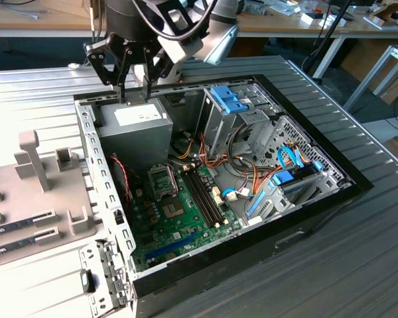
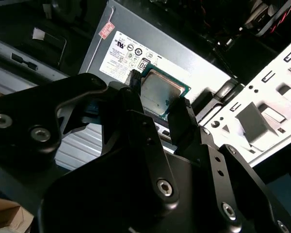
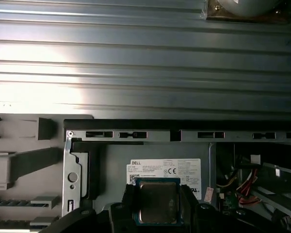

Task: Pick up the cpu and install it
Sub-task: 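Pick up the cpu and move it towards the insertion slot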

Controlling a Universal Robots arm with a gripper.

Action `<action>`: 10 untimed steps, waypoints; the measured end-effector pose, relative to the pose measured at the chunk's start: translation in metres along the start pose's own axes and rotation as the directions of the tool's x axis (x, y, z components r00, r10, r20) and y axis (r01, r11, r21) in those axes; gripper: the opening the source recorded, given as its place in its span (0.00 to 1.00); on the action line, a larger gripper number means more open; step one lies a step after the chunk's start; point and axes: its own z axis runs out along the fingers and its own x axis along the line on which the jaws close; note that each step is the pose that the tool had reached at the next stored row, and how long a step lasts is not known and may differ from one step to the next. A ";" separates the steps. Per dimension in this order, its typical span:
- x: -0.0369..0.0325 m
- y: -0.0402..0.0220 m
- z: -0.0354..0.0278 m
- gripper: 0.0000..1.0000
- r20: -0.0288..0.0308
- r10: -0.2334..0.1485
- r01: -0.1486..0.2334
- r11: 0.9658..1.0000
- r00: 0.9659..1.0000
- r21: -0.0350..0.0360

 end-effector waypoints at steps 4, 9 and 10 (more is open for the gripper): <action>-0.0051 -0.0047 0.0005 0.47 0.000 0.000 0.000 1.000 1.000 0.000; -0.0098 -0.0116 0.0010 0.47 0.000 0.000 0.000 1.000 1.000 0.000; -0.0105 -0.0126 0.0011 0.47 0.000 0.000 0.000 1.000 1.000 0.000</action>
